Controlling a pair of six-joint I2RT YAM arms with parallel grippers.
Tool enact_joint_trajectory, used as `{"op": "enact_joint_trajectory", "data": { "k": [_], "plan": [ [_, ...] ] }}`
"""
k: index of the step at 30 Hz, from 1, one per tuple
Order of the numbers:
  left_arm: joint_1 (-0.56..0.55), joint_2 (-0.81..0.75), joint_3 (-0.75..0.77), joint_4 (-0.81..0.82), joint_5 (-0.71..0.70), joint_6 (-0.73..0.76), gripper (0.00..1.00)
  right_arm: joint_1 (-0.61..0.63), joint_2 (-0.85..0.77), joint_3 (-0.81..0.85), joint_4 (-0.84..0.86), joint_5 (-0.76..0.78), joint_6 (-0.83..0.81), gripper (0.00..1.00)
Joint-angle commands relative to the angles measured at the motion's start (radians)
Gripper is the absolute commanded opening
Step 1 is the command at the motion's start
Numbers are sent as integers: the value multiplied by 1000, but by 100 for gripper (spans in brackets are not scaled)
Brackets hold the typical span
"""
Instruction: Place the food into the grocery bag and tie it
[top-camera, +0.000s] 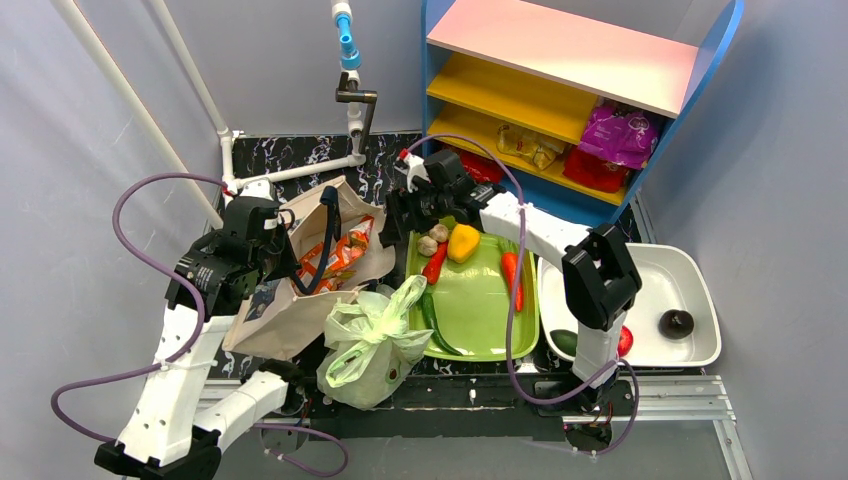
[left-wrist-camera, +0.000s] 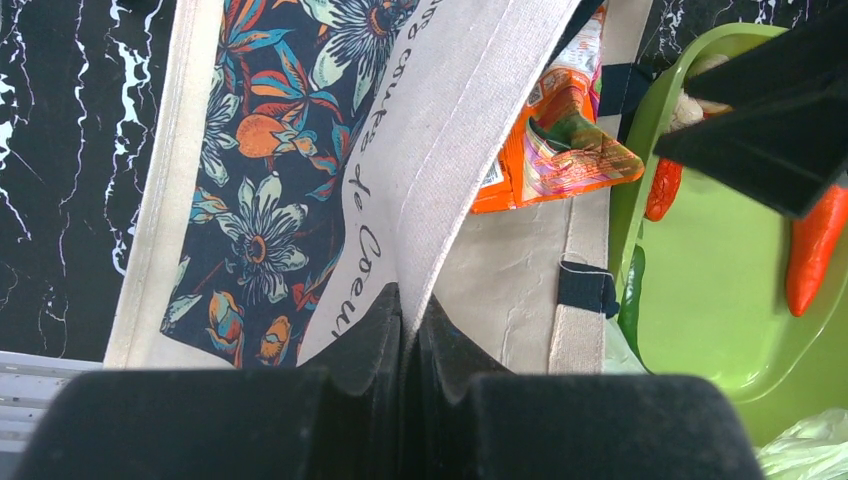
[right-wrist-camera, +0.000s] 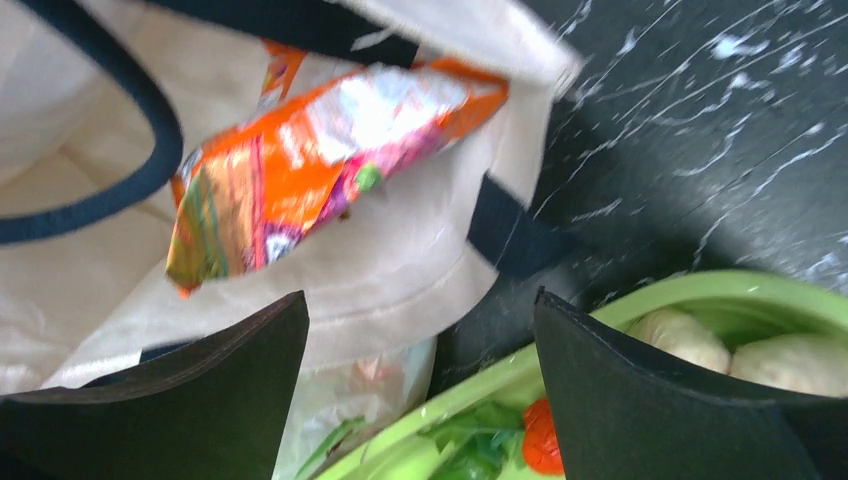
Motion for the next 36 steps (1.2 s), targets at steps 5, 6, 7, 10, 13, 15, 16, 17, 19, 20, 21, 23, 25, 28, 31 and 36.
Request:
{"op": "enact_joint_trajectory", "data": {
  "k": [5, 6, 7, 10, 13, 15, 16, 17, 19, 20, 21, 23, 25, 28, 31, 36],
  "plan": [
    [1, -25, 14, 41, 14, -21, 0, 10, 125, 122, 108, 178, 33, 90],
    [1, -25, 14, 40, 15, -19, 0, 11, 134, 128, 117, 184, 33, 90],
    [1, -23, 13, 38, 14, -15, 0, 11, 151, 133, 122, 187, 33, 90],
    [1, -20, 14, 34, 13, -7, 0, 13, 180, 138, 144, 171, 39, 91],
    [0, -21, 12, 33, 26, -7, 0, 13, 200, 142, 156, 144, 50, 90],
    [2, -23, 9, 30, 30, -12, 0, 16, 211, 149, 156, 111, 62, 85],
    [1, -24, 10, 31, 29, -14, 0, 18, 215, 151, 157, 88, 65, 80],
    [1, -28, 11, 32, 25, -14, 0, 22, 218, 152, 159, 69, 69, 74],
    [0, -32, 13, 30, 18, -13, 0, 35, 214, 141, 179, 36, 76, 63],
    [2, -30, 16, 29, 15, -12, 0, 42, 206, 122, 207, 26, 80, 59],
    [1, -29, 18, 26, 13, -11, 0, 50, 197, 97, 244, 19, 83, 54],
    [2, -26, 25, 22, 9, -11, 0, 62, 180, 61, 287, 11, 95, 41],
    [1, -24, 36, 21, 7, -11, 0, 67, 176, 58, 286, 3, 110, 25],
    [2, -14, 68, 10, 3, -14, 0, 67, 155, 97, 233, 9, 127, 1],
    [2, 0, 115, -12, -3, -16, 0, 66, 134, 197, 46, 75, 119, 1],
    [2, 21, 172, -19, -22, -13, 0, 64, 135, 469, -279, 164, 92, 1]
  ]
}}
